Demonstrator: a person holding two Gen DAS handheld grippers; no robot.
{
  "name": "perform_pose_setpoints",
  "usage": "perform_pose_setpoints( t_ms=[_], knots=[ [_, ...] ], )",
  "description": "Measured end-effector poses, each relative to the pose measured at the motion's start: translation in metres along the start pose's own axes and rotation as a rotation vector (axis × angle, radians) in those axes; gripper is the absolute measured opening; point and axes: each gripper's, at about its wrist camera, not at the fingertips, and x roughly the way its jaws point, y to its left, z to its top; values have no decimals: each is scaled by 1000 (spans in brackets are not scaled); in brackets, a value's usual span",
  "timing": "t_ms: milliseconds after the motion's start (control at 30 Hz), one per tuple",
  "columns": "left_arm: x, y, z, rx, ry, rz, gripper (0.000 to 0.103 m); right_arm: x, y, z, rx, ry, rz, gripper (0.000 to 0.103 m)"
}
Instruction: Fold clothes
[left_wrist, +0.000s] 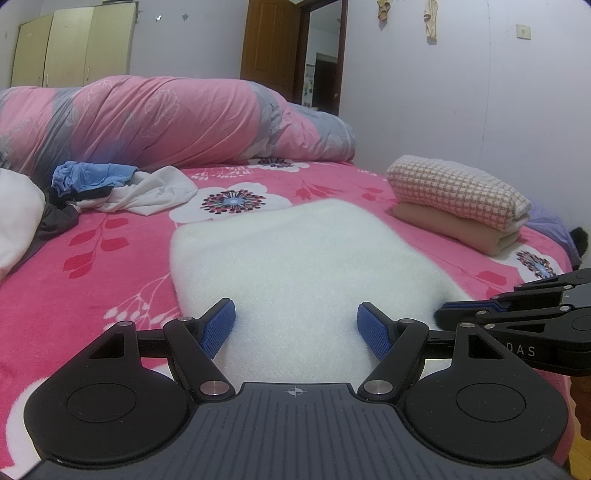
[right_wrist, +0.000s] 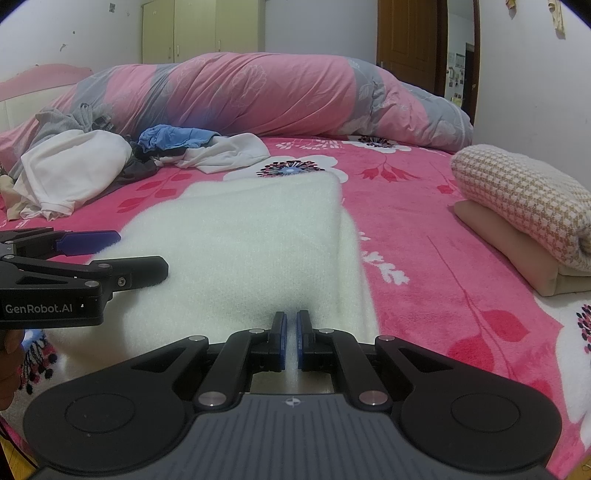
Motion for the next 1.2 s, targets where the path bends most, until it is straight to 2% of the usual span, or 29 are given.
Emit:
perform_pose_setpoints(
  t_ms=[1200],
  knots=[
    [2, 0, 1, -5, 4, 6, 73, 0, -2, -1, 0, -2, 0, 4]
  ],
)
